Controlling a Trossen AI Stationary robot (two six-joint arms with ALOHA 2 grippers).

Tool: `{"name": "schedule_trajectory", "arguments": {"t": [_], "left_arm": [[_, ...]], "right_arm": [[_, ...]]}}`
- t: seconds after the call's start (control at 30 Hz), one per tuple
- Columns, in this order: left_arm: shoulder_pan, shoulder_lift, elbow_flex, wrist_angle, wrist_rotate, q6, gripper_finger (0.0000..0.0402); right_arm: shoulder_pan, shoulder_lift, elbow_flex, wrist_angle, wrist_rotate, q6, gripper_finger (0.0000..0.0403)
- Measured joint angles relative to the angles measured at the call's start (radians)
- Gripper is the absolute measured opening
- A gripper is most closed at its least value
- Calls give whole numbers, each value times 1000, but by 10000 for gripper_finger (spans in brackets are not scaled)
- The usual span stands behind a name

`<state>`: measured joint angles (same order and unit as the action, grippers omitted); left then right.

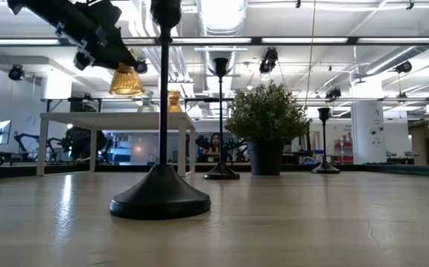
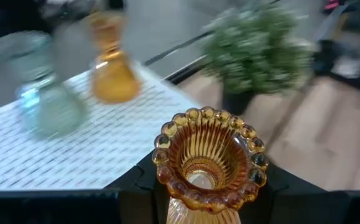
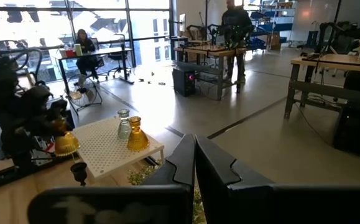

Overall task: Pick & Place candle stick holders
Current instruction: Put the yellow glass candle holder on the shelf

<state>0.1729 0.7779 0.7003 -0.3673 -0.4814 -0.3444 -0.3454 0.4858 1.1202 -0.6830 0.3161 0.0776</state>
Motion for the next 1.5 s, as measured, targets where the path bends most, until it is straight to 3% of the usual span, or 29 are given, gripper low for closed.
{"name": "schedule_trajectory", "arguments": {"t": [0.17,0.53,0.8,1.03,1.5], "left_arm": [[122,19,88,-163,-5,-53,134],[397,57,86,-169,-5,1,134],[508,130,64,-3,42,63,134],[598,225,61,38,54,80,134],[684,324,47,227,100,88,134]], "right_arm": [[0,0,0,0,0,0,8],[0,0,0,0,0,0,8],[0,0,0,0,0,0,8],[0,0,0,0,0,0,8],[0,0,0,0,0,0,8]]}}
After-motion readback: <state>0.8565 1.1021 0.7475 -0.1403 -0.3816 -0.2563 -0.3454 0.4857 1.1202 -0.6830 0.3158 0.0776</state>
